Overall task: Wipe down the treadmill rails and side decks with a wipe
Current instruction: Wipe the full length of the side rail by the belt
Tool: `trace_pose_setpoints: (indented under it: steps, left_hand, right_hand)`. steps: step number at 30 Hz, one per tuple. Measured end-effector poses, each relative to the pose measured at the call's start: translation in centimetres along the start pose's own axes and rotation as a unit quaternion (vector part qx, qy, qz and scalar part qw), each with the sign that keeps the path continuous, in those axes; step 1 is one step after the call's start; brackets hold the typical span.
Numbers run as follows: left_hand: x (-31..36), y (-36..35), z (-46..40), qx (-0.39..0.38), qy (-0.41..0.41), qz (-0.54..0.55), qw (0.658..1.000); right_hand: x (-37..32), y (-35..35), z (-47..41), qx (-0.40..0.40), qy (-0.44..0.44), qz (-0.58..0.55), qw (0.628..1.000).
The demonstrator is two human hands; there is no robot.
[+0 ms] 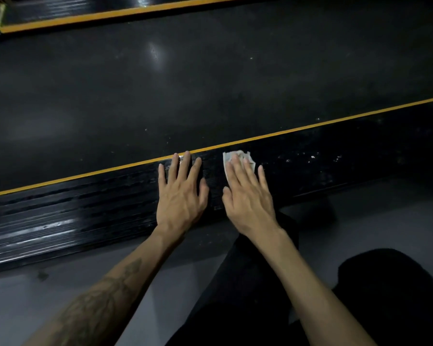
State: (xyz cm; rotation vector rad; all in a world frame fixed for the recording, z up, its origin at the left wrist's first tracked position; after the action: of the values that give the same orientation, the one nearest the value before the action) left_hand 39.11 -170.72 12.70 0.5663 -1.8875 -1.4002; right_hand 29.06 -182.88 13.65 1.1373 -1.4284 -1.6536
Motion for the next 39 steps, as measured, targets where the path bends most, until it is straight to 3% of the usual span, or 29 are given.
trace_pose_setpoints:
  steps: [6,11,18,23,29,35,39]
  left_hand:
    - [0.1,0.0,0.1,0.025,0.003,0.006,1.000]
    - [0.2,0.2,0.1,0.027,0.001,0.010,1.000]
    - [0.3,0.1,0.2,0.027,0.000,0.007,1.000]
    - [0.5,0.2,0.2,0.039,-0.015,0.008,0.999]
    - [0.7,-0.2,0.2,0.026,-0.033,-0.005,0.999]
    - [0.7,-0.3,-0.1,0.017,-0.026,-0.001,1.000]
    - [0.8,-0.6,-0.5,-0.020,-0.017,-0.005,1.000]
  right_hand:
    - [-1.0,0.1,-2.4,-0.036,0.077,0.036,0.996]
    - [0.8,0.2,-2.1,-0.019,0.012,0.056,0.998]
    - [-1.0,0.3,-3.6,-0.043,0.072,0.038,0.996]
    - [0.0,0.4,-2.9,-0.039,0.007,0.029,0.999]
    - [-1.2,0.0,-4.3,-0.053,0.066,0.041,0.996]
    - [0.6,0.2,-3.0,-0.026,0.004,0.048,0.999]
    - [0.0,0.3,-3.5,-0.037,0.050,0.037,0.997]
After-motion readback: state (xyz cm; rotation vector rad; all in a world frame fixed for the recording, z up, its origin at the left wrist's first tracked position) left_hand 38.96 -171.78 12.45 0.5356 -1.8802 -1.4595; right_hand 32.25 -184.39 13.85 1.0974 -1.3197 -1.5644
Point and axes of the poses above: each hand's wrist, its own z-axis away from the middle knuckle, its own y-axis out of the back of the hand, x = y × z, the point moved 5 cm from there along -z, towards the middle knuckle, and after that the axes turned 3 degrees about z, right-handed, at the moved point
